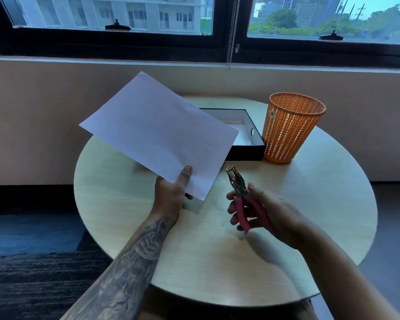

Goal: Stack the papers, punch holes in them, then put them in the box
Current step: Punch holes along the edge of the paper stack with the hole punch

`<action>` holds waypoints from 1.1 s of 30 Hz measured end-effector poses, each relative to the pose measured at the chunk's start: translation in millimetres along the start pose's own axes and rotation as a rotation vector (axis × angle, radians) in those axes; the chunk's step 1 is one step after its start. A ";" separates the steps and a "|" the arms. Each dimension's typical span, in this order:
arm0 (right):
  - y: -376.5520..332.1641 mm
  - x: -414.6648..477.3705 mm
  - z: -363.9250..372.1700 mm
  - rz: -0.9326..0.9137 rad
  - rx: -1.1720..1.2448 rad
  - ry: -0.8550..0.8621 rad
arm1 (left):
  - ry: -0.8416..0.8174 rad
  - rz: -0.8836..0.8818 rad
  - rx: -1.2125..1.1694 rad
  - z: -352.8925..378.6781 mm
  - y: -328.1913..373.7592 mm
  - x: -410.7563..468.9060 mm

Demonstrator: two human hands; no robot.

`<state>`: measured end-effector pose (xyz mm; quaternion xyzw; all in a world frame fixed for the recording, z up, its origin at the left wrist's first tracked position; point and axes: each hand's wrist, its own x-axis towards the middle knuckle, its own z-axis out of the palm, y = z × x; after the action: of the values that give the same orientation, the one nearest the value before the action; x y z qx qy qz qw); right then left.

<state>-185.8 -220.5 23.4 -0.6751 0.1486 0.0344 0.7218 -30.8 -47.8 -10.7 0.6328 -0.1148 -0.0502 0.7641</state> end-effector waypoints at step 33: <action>-25.4 19.1 4.6 0.184 -0.521 -0.171 | -0.003 -0.047 0.008 -0.5 -2.2 -2.0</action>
<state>-160.4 -221.1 43.1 -0.8160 0.1342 0.1935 0.5279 -32.4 -47.3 -13.3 0.6383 -0.1009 -0.0685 0.7601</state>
